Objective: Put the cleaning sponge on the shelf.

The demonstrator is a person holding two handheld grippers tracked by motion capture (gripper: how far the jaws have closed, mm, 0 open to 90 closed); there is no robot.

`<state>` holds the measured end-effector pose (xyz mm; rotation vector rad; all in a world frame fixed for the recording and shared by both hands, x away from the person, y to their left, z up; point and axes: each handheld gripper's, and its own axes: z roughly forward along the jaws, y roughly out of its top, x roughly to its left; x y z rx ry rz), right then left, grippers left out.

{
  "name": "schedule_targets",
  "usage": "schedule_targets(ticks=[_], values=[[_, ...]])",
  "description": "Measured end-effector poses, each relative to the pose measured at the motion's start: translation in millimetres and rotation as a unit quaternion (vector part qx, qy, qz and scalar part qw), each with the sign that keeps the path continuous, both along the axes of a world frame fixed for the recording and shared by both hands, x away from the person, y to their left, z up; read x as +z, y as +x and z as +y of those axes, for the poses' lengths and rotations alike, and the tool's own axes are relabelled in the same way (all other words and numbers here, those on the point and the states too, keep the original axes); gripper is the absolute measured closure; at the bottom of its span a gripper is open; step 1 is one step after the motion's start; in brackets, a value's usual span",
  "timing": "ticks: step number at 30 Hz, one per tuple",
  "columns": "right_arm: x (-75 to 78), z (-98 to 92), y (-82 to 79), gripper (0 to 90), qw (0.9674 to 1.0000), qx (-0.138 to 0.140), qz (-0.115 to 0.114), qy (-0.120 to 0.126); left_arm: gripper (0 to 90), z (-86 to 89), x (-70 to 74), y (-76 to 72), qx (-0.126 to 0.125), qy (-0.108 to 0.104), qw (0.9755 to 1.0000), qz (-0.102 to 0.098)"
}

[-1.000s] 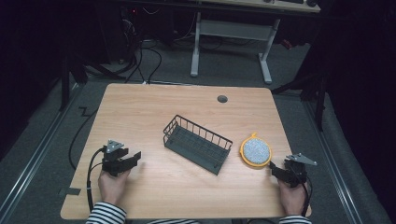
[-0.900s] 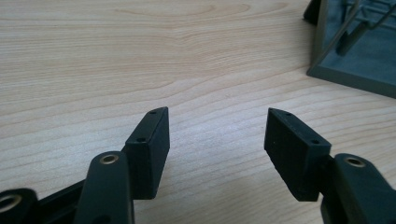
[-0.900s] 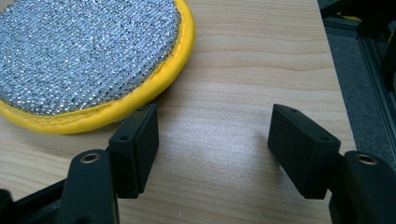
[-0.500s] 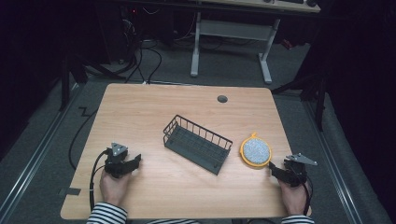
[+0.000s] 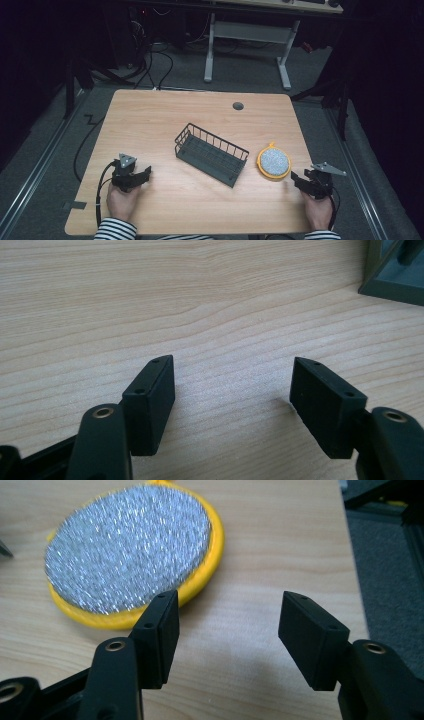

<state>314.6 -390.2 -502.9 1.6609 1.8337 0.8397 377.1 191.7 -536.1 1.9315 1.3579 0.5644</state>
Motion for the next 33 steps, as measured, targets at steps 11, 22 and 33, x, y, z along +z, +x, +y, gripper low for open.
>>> schedule_targets(ticks=[11, 22, 33], values=[[20.2, 12.7, 24.5, 40.2, 0.9987, 0.044, 0.024, 0.008, 33.2, -2.1, -0.1, -0.1, -0.003, 0.01, 0.9999, 0.0], [19.8, 15.0, 57.0, 35.5, 0.9964, 0.046, 0.067, 0.025, 32.9, -2.1, -0.1, 0.0, -0.003, 0.009, 1.0, 0.0], [7.2, 11.3, 72.9, 36.1, 0.992, 0.04, 0.106, 0.056, 32.4, -3.0, -0.2, 0.0, -0.004, 0.011, 0.9999, -0.001]])
